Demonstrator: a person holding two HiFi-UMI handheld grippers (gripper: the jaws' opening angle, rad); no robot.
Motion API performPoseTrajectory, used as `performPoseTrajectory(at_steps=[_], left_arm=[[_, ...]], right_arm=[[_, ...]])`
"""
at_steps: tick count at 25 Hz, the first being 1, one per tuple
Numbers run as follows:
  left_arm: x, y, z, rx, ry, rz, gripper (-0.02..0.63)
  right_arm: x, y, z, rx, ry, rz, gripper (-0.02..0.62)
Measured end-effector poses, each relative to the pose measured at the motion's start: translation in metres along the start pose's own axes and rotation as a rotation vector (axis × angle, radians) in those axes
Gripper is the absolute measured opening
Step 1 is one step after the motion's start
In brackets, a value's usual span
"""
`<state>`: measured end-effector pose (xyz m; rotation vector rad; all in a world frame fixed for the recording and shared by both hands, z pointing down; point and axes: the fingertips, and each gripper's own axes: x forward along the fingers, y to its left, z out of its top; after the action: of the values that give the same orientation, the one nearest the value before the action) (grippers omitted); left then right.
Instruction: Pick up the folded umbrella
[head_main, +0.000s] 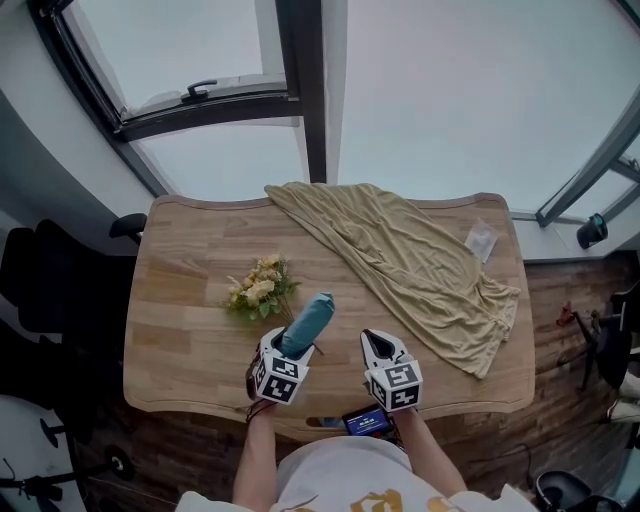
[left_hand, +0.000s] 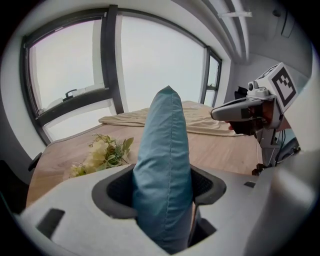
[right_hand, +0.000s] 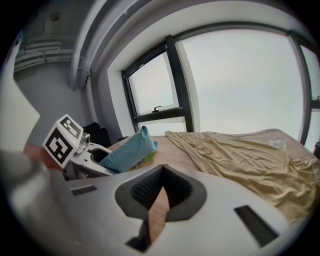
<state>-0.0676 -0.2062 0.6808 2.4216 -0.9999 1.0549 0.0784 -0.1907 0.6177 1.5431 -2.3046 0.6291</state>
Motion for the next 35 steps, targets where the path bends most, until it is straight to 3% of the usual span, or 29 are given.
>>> performPoseTrajectory(at_steps=[17, 26, 31, 35], left_arm=[[-0.073, -0.027, 0.024, -0.094, -0.261, 0.018, 0.311], [-0.119, -0.034, 0.031, -0.218, -0.461, 0.026, 0.311], [-0.14, -0.034, 0.032, -0.178, -0.501, 0.095, 0.31], [-0.15, -0.041, 0.029, -0.186, -0.528, 0.098, 0.31]], right_arm=[[-0.046, 0.043, 0.013, -0.085, -0.069, 0.017, 0.011], [-0.079, 0.067, 0.011, -0.137, -0.097, 0.027, 0.011], [-0.095, 0.074, 0.015, -0.097, -0.127, 0.027, 0.011], [-0.105, 0.078, 0.019, -0.094, -0.151, 0.029, 0.011]])
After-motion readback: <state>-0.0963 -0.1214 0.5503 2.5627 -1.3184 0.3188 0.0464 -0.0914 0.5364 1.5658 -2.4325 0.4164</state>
